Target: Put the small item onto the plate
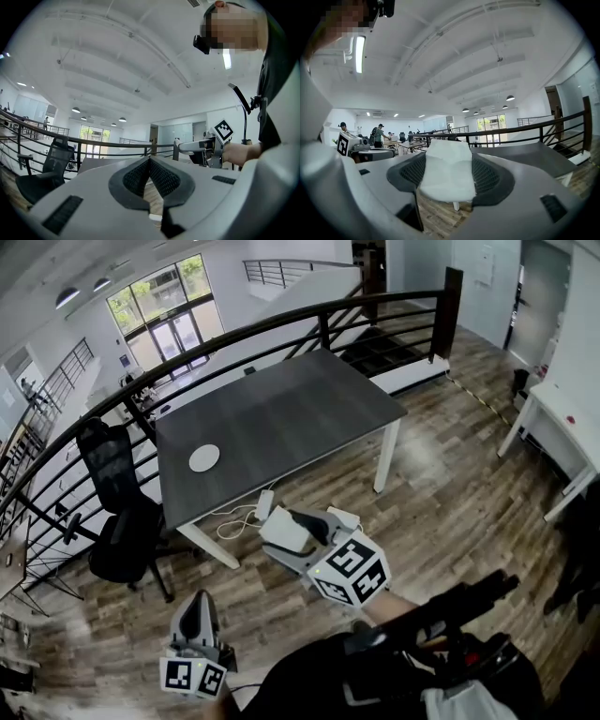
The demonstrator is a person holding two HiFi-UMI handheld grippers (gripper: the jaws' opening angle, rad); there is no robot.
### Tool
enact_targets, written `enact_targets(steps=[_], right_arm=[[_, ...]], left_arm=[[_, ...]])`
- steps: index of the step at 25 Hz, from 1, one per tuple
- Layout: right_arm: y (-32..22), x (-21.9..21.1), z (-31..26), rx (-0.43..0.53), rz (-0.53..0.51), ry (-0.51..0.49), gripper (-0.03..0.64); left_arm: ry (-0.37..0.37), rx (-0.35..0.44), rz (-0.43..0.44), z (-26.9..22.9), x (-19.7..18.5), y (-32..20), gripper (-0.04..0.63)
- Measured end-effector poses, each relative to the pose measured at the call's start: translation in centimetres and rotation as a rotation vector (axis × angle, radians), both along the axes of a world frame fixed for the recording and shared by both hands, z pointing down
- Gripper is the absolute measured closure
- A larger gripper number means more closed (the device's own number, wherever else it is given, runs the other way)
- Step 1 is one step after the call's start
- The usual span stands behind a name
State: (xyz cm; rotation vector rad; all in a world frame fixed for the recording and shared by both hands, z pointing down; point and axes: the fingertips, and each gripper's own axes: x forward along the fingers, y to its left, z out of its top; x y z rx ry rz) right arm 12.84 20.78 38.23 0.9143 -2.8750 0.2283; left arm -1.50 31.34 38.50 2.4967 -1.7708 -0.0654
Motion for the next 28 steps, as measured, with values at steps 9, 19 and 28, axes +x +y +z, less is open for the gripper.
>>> enact_targets(steps=[9, 19, 28], right_arm=[[1.6, -2.4, -0.2, 0.007, 0.032, 0.003, 0.305], [3.6, -4.3, 0.5, -0.004, 0.09, -0.001, 0.305], [1.4, -6.3, 0.5, 0.006, 0.042, -0.016, 0.305]], left_arm=[[0.069, 0.009, 0.031, 0.5, -3.0, 0.9, 0.591], [0.052, 0.015, 0.086, 1.1, -5.4, 2.4, 0.591], [0.073, 0.013, 0.043, 0.8, -6.9, 1.6, 0.591]])
